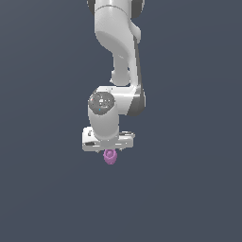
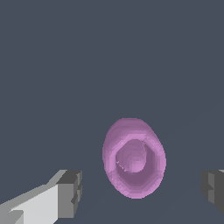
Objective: Pick up the object and move it to a goal position.
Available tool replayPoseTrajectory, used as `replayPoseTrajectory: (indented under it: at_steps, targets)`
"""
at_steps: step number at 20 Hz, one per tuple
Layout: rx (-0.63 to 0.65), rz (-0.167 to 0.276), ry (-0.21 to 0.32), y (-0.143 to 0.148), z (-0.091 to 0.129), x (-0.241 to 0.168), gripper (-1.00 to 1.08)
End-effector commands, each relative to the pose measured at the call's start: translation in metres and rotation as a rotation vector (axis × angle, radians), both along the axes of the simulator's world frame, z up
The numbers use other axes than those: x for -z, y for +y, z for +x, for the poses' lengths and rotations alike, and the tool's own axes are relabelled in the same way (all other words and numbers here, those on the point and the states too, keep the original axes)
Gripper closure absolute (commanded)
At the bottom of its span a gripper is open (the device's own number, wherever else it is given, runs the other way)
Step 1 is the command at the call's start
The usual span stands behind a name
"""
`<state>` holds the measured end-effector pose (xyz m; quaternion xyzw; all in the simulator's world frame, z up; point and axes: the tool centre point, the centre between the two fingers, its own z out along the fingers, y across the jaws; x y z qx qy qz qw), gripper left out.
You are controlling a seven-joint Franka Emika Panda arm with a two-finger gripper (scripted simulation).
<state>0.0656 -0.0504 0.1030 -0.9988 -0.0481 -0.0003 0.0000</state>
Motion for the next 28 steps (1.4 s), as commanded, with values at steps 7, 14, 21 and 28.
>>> replayPoseTrajectory:
  at_steps: [7, 14, 21, 28]
  targets:
    - [0.000, 0.000, 0.001, -0.001, 0.000, 0.011, -0.92]
    - [-0.001, 0.000, 0.001, -0.001, -0.001, 0.046, -0.92]
    - [-0.002, 0.000, 0.001, -0.001, 0.001, 0.052, 1.08]
    - [-0.002, 0.000, 0.001, -0.001, 0.001, 0.052, 1.08]
